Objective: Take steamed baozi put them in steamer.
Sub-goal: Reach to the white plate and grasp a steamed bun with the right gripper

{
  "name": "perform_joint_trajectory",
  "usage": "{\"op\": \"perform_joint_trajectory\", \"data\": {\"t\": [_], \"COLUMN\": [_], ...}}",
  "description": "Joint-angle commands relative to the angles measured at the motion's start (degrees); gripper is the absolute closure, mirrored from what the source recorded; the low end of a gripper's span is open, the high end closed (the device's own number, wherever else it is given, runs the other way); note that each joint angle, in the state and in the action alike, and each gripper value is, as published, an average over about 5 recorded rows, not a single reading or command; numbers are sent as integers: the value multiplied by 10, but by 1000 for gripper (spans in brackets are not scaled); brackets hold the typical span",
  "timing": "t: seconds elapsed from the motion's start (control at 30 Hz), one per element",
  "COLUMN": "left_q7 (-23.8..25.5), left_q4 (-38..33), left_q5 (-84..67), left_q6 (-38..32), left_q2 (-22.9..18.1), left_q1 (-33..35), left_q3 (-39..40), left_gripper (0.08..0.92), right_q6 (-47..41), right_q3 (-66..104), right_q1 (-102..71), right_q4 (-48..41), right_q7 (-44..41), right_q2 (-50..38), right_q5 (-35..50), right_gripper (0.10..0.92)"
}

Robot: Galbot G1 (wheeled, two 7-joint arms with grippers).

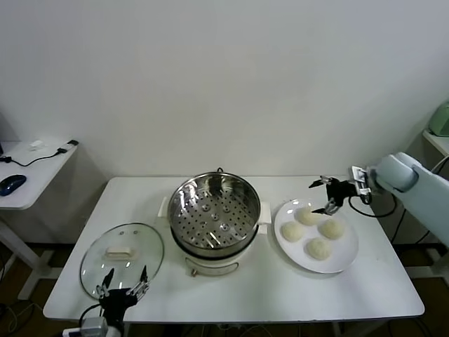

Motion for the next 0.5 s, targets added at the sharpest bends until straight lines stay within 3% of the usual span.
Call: {"op": "perform_joint_trajectory", "data": {"t": [0.03, 0.5], "left_q7": [2, 12], "left_q4": [13, 30], "left_q5": [1, 5], "left_q6": [2, 8], "left_q2": [-2, -5], "left_q1": [-7, -25], "left_q3": [-3, 0], "left_gripper": [177, 177], "right_q6": [12, -21], "right_q3": [-145, -51], "right_q1": [81, -33], "right_q4": [-128, -242], "right_q7": [-62, 11], "right_q2": [88, 187], "right_q5": [-4, -47], "right_gripper": [203, 203]}}
